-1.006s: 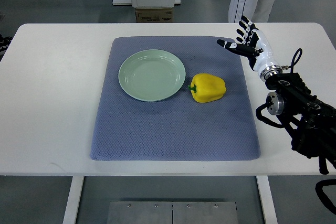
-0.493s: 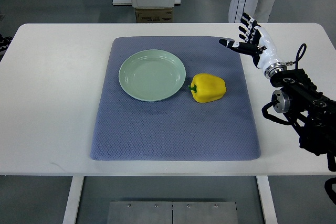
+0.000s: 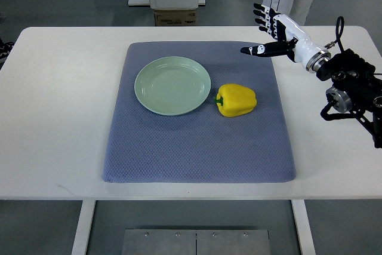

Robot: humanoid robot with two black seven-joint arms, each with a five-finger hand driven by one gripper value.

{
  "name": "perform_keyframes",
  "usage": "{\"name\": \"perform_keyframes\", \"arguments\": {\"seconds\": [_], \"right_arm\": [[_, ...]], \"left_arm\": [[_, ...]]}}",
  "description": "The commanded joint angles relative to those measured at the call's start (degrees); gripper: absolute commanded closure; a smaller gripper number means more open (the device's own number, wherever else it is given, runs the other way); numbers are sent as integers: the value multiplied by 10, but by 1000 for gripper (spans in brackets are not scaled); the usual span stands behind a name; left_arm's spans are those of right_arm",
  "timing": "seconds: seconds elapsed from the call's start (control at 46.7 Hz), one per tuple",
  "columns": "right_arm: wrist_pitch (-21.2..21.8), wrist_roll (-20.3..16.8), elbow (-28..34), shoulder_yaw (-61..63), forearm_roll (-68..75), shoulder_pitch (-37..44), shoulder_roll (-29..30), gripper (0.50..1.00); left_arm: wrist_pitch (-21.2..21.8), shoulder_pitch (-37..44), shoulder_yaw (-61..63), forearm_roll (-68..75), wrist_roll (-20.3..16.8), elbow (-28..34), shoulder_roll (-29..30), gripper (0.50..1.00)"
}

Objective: Place yellow pepper on plate with right hand
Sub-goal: 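Reach the right hand over the yellow pepper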

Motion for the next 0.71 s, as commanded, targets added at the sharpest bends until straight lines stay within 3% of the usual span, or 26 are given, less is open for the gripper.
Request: {"name": "perform_keyframes", "arguments": {"seconds": [0.0,0.214,0.685], "right_arm": [[5,0,27,-30,-3,18,-14,505],[6,3,91,-107,-62,60,-35,505],[7,31,93,-229,-161,105,-28,507]], "left_arm": [[0,0,0,0,0,0,0,500],[0,0,0,0,0,0,0,500],[0,0,0,0,0,0,0,500]]}}
